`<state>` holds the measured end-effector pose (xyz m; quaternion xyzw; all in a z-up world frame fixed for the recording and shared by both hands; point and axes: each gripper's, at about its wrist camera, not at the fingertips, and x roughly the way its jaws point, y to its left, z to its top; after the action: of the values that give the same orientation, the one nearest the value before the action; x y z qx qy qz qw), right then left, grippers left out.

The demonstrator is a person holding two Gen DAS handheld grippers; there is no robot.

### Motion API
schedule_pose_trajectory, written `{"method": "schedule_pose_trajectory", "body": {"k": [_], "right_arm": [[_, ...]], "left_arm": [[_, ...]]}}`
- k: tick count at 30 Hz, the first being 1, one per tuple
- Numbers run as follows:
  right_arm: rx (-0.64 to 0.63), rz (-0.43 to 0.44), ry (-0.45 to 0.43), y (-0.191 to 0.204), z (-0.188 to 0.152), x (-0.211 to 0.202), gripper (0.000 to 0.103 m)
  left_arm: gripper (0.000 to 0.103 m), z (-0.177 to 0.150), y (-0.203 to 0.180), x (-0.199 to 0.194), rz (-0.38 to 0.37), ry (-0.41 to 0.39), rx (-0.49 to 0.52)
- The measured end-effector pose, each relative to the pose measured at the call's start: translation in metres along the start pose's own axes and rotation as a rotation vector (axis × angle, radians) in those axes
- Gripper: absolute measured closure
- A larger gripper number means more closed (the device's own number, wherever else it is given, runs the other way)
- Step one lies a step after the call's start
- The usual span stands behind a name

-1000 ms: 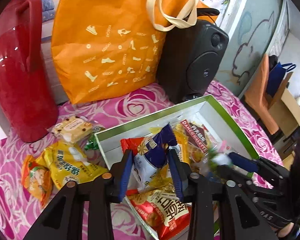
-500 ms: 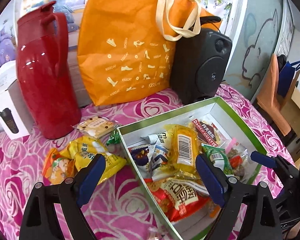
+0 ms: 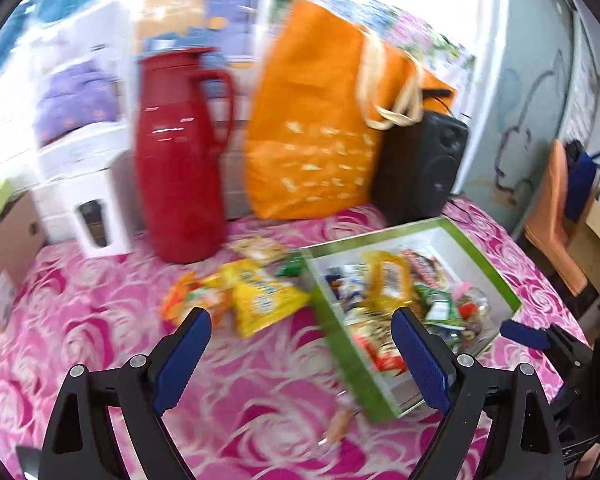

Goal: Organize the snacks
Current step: 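Grasp the orange apple-chip bag with the left tool while the right tool grasps a clear wrapped bar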

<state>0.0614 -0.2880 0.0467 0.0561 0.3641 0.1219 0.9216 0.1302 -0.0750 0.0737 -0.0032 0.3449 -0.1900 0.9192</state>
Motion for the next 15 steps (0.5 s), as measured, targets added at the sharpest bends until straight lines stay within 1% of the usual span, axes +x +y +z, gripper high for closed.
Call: {"method": "schedule_pose_trajectory", "body": {"k": [2, 4, 5, 8, 9, 10, 11, 13, 14, 15], "right_arm": [[-0.012, 0.058, 0.023, 0.013, -0.003, 0.004, 0.0], [-0.029, 0.132, 0.061, 0.029, -0.008, 0.011, 0.0], [-0.042, 0.157, 0.077, 0.037, -0.01, 0.014, 0.0], [-0.088, 0.192, 0.127, 0.061, -0.019, 0.026, 0.001], [-0.098, 0.197, 0.147, 0.068, -0.023, 0.03, 0.004], [-0.102, 0.199, 0.164, 0.074, -0.025, 0.034, 0.013], [-0.112, 0.203, 0.183, 0.079, -0.028, 0.038, 0.019], [-0.135, 0.177, 0.21, 0.091, -0.033, 0.047, 0.043], [-0.147, 0.16, 0.221, 0.095, -0.035, 0.052, 0.048], [-0.158, 0.142, 0.231, 0.099, -0.035, 0.057, 0.056]], "left_arm": [[0.01, -0.008, 0.02, -0.008, 0.032, 0.006, -0.04], [0.01, -0.015, 0.035, -0.013, 0.048, 0.019, -0.074], [0.01, -0.021, 0.045, -0.015, 0.053, 0.03, -0.103], [0.01, -0.036, 0.065, -0.018, 0.049, 0.047, -0.149], [0.01, -0.041, 0.071, -0.018, 0.052, 0.054, -0.162], [0.01, -0.047, 0.077, -0.017, 0.055, 0.061, -0.176], [0.01, -0.052, 0.082, -0.017, 0.055, 0.068, -0.188], [0.01, -0.058, 0.088, -0.014, 0.051, 0.082, -0.201], [0.01, -0.061, 0.092, -0.012, 0.048, 0.089, -0.21], [0.01, -0.063, 0.093, -0.012, 0.045, 0.09, -0.214]]}}
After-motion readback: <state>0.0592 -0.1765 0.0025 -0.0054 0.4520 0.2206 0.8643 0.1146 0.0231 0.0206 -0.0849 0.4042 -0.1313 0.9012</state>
